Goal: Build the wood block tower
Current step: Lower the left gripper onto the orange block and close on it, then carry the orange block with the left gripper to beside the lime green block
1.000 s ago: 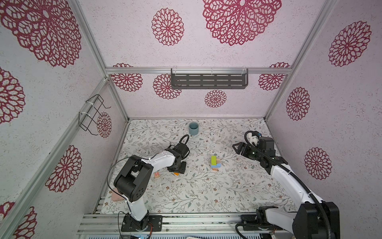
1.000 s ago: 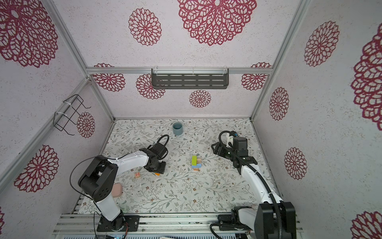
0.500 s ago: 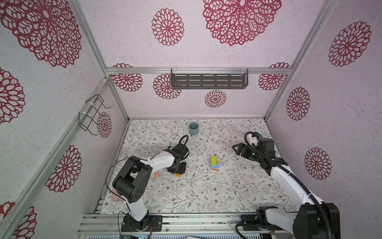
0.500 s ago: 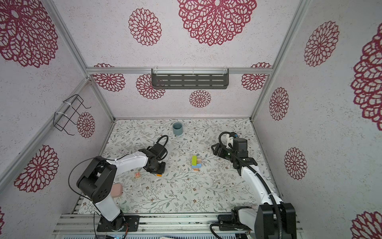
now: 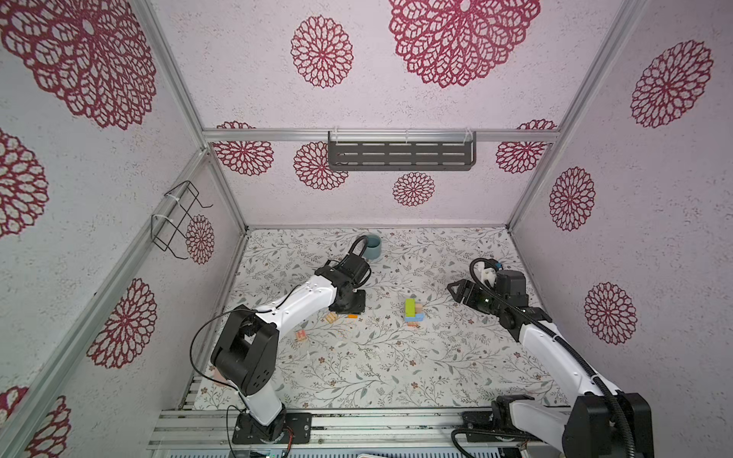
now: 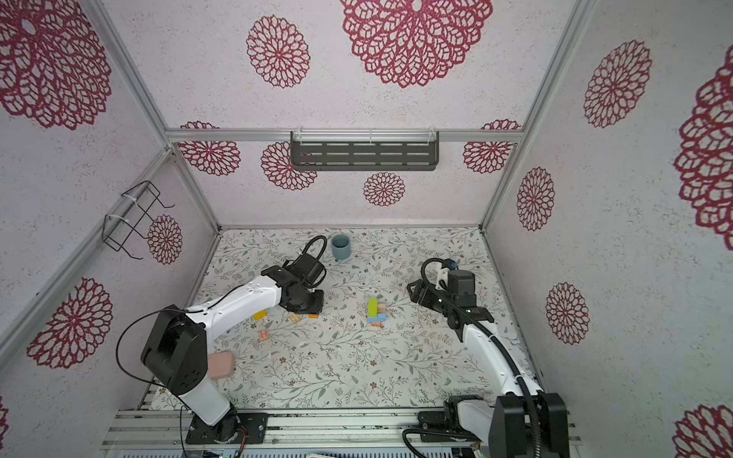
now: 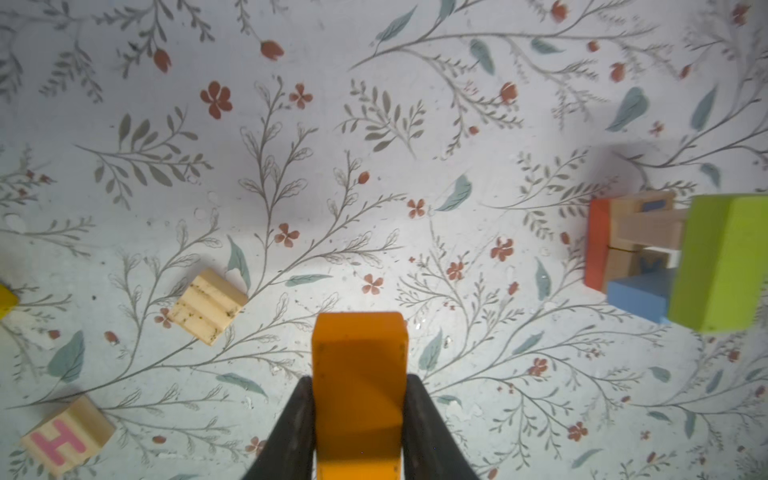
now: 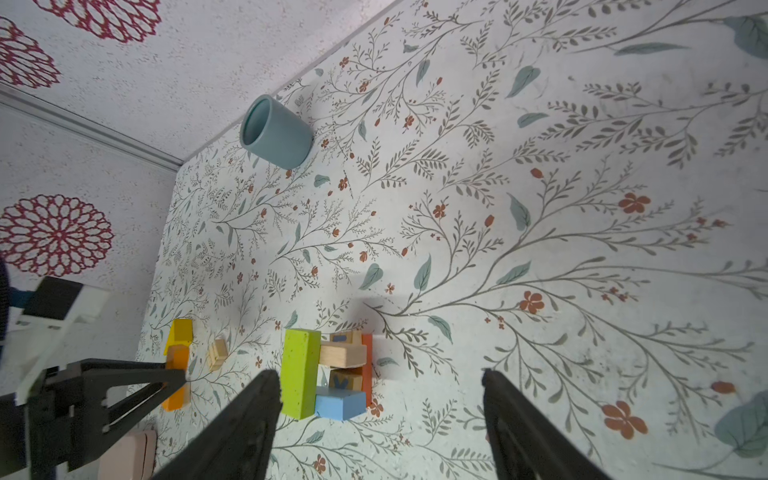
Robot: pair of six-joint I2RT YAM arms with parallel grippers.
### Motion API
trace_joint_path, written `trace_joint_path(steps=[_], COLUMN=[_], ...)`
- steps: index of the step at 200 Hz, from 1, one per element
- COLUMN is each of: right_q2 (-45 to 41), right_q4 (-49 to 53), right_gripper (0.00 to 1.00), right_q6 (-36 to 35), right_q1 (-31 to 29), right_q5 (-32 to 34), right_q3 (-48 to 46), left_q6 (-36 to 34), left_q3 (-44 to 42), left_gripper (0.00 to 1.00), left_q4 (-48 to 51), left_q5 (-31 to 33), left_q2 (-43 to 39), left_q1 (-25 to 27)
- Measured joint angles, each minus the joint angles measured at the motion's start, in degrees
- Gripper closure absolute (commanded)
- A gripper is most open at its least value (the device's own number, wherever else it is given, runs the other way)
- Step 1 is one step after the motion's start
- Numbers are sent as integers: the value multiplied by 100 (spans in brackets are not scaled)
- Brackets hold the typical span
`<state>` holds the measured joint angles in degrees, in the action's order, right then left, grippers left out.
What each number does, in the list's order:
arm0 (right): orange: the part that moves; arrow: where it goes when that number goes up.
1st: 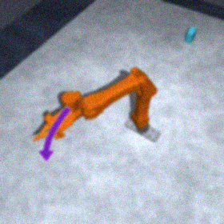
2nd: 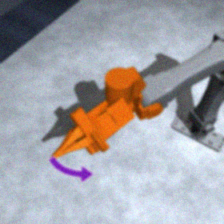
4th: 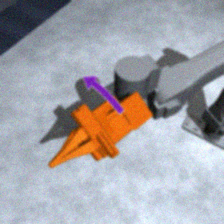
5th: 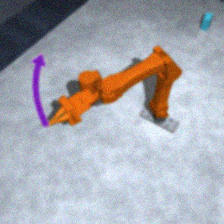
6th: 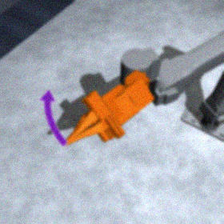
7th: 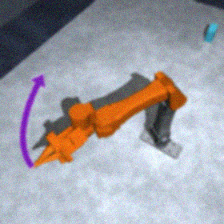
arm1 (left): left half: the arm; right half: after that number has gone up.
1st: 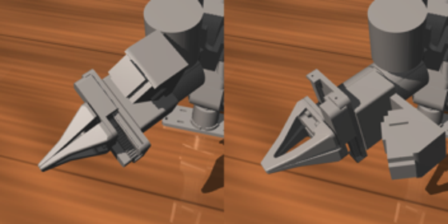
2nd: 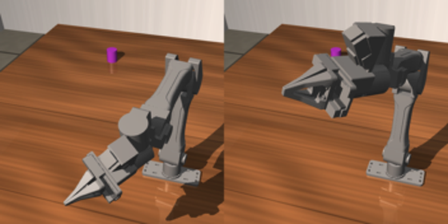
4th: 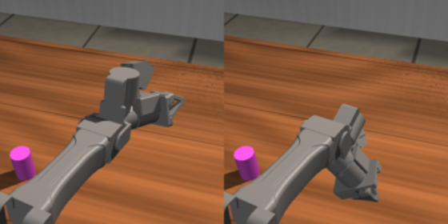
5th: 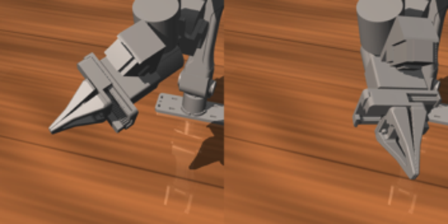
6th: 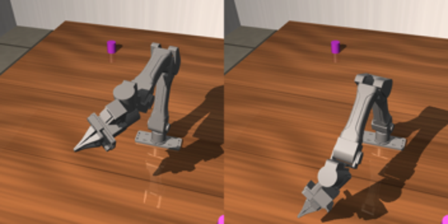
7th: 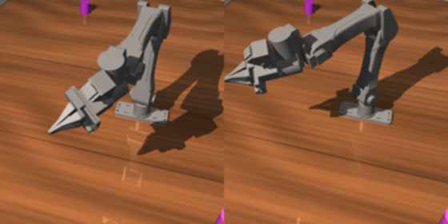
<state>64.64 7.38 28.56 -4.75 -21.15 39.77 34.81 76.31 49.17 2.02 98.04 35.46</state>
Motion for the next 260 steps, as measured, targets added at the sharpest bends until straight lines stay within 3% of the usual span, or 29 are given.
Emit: trace_joint_path(steps=[35, 128, 260], right_q2=[-26, -39, -39], right_q4=[-192, -505, -761], right_gripper=[20, 21, 22], right_q6=[212, 470, 605], right_q1=[181, 625, 649], right_q5=[-37, -341, -542], right_q3=[-197, -564, -669], left_q6=[190, 627, 1156], left_q3=[907, 2959, 4454], left_gripper=[73, 74, 74], left_q4=[468, 1045, 1143], left_q5=[87, 186, 127], left_q2=[205, 1825, 2924], left_q1=[291, 1102, 1762])
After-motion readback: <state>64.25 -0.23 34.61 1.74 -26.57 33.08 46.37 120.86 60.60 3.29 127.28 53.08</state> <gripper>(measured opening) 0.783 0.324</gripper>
